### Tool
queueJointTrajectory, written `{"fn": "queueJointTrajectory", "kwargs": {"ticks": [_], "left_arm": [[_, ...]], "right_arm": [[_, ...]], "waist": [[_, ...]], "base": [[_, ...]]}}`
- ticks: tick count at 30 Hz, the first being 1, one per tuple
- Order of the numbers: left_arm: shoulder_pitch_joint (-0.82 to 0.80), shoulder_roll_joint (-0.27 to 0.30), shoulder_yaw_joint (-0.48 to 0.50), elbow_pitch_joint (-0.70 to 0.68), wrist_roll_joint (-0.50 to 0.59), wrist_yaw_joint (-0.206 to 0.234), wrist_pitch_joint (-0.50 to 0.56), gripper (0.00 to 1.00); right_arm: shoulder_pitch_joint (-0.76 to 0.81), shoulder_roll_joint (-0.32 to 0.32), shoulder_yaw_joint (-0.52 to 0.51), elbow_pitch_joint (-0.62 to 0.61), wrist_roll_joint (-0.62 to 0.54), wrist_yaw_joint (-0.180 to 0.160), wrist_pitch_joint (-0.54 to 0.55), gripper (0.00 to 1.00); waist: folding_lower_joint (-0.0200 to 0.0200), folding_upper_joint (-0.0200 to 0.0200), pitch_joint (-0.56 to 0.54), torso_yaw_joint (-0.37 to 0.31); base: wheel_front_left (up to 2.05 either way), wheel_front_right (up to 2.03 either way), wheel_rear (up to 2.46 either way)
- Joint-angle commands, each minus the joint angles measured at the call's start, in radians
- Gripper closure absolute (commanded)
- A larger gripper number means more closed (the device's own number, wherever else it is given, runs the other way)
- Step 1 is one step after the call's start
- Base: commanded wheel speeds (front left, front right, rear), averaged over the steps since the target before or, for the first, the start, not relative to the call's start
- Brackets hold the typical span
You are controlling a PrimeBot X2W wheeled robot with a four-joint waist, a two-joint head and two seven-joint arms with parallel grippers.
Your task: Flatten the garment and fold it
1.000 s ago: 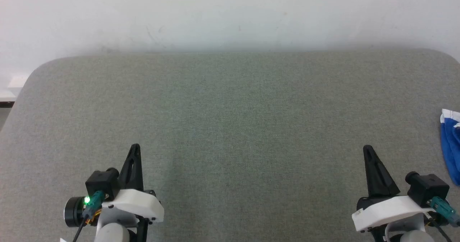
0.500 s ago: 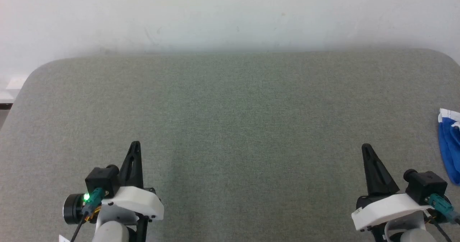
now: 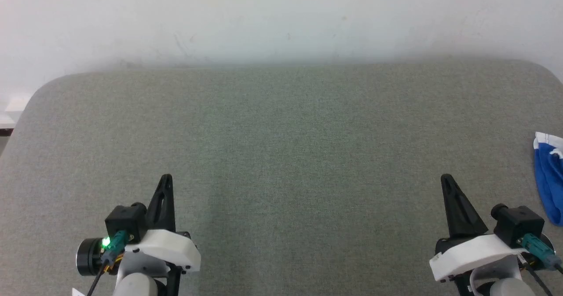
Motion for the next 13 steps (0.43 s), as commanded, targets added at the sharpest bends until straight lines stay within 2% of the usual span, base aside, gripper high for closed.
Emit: {"fn": "queueJointTrajectory", "kwargs": {"ticks": [1, 13], "left_arm": [[0.011, -0.002, -0.004, -0.010, 0.013, 0.004, 0.004, 1.00], [0.023, -0.002, -0.006, -0.040, 0.025, 0.006, 0.029, 1.00]], "right_arm": [[0.004, 0.001, 0.003, -0.009, -0.009, 0.000, 0.006, 1.00], [0.005, 0.001, 0.005, -0.029, -0.032, 0.000, 0.030, 1.00]], "waist": [[-0.0001, -0.0001, 0.000, 0.000], [-0.0001, -0.0001, -0.002, -0.005]], "base": [[0.00, 0.00, 0.00], [0.00, 0.00, 0.00]]}}
